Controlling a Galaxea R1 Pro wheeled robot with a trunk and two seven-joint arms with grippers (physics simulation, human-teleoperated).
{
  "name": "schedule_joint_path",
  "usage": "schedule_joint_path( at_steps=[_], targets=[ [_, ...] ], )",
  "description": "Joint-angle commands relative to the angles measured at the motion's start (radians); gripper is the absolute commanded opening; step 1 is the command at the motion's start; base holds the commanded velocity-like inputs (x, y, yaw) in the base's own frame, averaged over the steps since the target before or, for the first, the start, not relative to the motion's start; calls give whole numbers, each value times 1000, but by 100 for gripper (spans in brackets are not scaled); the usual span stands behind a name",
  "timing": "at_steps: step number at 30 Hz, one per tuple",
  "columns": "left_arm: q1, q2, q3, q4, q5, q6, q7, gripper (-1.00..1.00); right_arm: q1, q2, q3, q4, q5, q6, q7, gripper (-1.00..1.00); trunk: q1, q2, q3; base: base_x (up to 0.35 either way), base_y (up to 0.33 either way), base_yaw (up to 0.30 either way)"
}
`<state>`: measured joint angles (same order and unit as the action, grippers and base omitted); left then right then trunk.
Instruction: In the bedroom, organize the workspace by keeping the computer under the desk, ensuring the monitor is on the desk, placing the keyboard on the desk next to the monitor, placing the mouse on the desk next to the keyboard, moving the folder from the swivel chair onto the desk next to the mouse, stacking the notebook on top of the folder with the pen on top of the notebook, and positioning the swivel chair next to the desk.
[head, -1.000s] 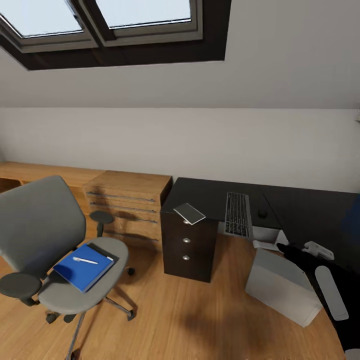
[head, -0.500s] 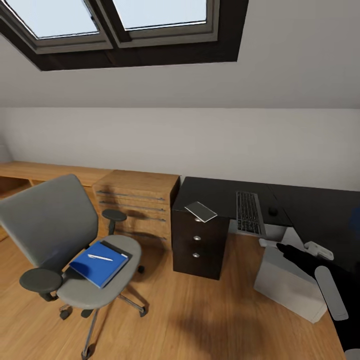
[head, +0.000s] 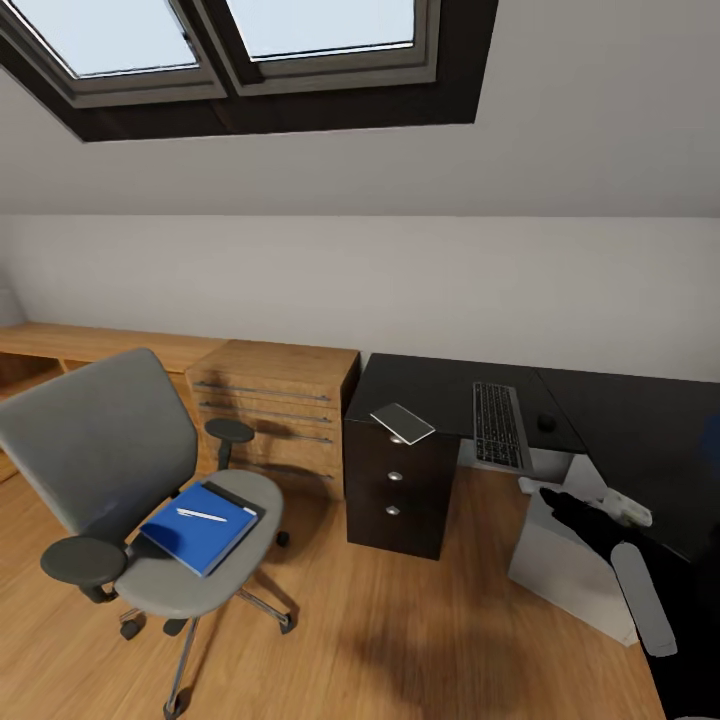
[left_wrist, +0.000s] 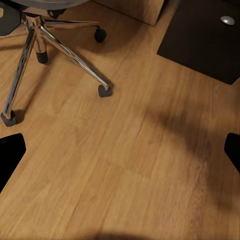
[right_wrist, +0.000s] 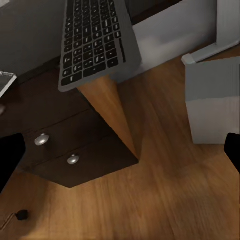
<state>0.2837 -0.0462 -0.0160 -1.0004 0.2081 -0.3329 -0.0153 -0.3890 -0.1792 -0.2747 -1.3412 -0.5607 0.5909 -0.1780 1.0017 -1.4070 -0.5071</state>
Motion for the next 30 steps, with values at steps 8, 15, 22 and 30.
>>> schedule_joint_path(
  at_steps=[8, 15, 22, 30],
  targets=[
    [0, 0, -1, 36, 9, -2, -2, 100, 135, 73, 0, -80, 112, -152, -10, 100, 0, -1, -1, 0, 0, 0],
    [0, 0, -2, 55, 8, -3, -2, 100, 313, 248, 2, -82, 367, -395, -4, 100, 0, -1, -1, 0, 0, 0],
    [0, -3, -6, 57, 6, -3, -2, 100, 388, 276, 2, 94, 416, -634, -8, 100, 0, -1, -1, 0, 0, 0],
    [0, -3, -6, 57, 6, -3, -2, 100, 399, 276, 2, 314, 423, -793, -5, 100, 0, -1, -1, 0, 0, 0]
  ],
)
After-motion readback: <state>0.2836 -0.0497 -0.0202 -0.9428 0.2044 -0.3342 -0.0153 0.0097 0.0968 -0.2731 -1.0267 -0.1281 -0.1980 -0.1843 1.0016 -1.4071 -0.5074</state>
